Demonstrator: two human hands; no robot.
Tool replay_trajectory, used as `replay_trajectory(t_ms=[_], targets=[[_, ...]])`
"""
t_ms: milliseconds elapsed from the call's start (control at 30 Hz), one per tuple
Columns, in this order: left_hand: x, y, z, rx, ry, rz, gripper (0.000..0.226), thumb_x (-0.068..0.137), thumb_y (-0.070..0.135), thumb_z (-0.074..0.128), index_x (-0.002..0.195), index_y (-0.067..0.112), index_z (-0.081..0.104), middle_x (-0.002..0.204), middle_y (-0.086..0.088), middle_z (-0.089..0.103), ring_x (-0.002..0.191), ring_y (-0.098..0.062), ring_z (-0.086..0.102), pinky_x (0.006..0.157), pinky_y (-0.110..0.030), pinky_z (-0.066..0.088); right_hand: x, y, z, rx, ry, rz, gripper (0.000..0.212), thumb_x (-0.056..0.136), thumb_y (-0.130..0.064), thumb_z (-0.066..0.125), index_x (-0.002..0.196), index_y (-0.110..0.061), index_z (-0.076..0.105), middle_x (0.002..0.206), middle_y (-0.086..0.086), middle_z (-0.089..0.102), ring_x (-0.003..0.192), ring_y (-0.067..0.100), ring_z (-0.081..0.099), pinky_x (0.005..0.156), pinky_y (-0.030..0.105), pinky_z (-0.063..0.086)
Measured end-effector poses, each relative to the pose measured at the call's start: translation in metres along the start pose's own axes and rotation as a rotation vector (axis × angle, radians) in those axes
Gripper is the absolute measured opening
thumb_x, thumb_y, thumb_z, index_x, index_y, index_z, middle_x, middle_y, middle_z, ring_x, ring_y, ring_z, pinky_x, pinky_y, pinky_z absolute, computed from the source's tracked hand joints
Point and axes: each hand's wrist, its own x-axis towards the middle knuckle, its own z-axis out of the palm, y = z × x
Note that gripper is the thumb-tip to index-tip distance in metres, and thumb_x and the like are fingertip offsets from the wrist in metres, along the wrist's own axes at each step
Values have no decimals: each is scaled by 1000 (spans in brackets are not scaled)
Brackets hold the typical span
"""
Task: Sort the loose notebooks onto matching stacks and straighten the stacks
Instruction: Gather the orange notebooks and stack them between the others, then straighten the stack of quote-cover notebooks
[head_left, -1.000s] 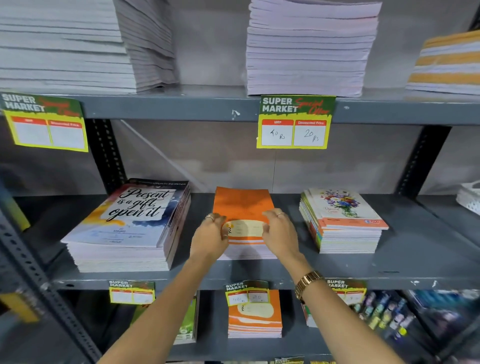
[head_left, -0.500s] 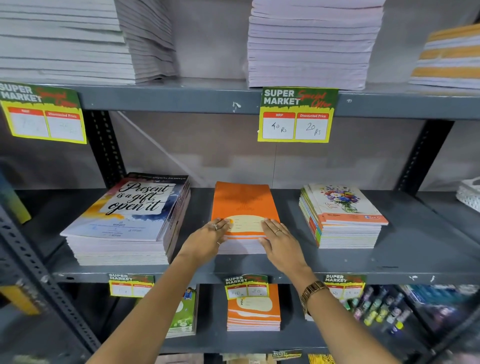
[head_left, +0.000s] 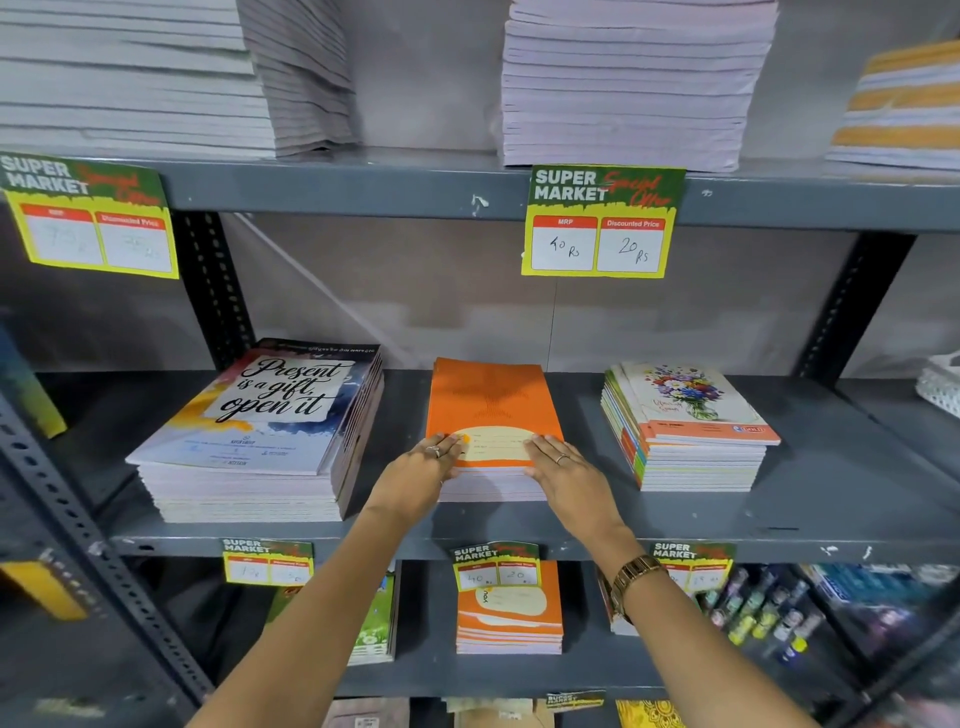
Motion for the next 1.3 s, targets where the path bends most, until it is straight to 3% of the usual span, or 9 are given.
replay_trajectory(t_ms=[500,633,700,800,867,933,1133,1300], targets=[[-4,6,-8,-9,-30,-24,50,99,15,32,146,19,18,157,-3,18,145,-19,15,115,-39,30,-2,2,-2,5,-19,3,48,101,-31,31,147,-21,23,156,-4,24,146,12,17,118,27,18],[-4,8,-12,17,-35,-6,49,100,17,30,147,18,17,157,-1,18,146,-17,12,117,-37,22,-1,1,-1,25,-2,0,48,101,-31,28,147,-18,23,156,-2,24,146,14,15,114,24,0],[-7,5,-13,54,-11,28,50,99,23,31,146,15,16,157,-3,19,146,-17,13,119,-33,9,-1,-3,-2,26,28,1,54,100,-41,15,147,-15,23,157,1,23,147,17,13,110,27,-10],[-16,-7,-19,77,85,-12,58,97,34,36,146,10,16,156,-6,22,145,-18,16,120,-35,4,5,-15,0,47,104,-25,92,83,-58,-19,144,-10,31,153,7,30,145,23,20,116,30,-17],[-27,-19,-26,115,108,-52,60,96,37,35,146,9,15,157,-7,20,146,-19,14,120,-36,3,13,-30,-2,63,156,-62,87,88,-55,-13,141,-8,38,150,10,36,143,26,26,118,30,-16],[-42,-33,-31,193,89,-68,62,96,39,33,146,9,12,158,-7,14,146,-19,9,120,-38,1,18,-50,-7,103,125,-106,76,86,-46,-1,143,-8,33,153,9,31,145,25,21,116,33,-9],[-87,-88,-42,247,111,-172,66,95,39,32,147,9,4,159,-8,4,147,-21,1,120,-41,-1,30,-122,-6,146,117,-248,70,85,-40,13,139,-6,40,149,12,39,142,25,30,114,38,-3],[-117,-130,-44,179,99,-282,65,96,40,31,147,10,4,159,-7,2,147,-21,1,120,-40,1,40,-173,1,152,107,-362,51,99,-28,34,145,-8,28,157,7,21,147,21,14,116,28,0]])
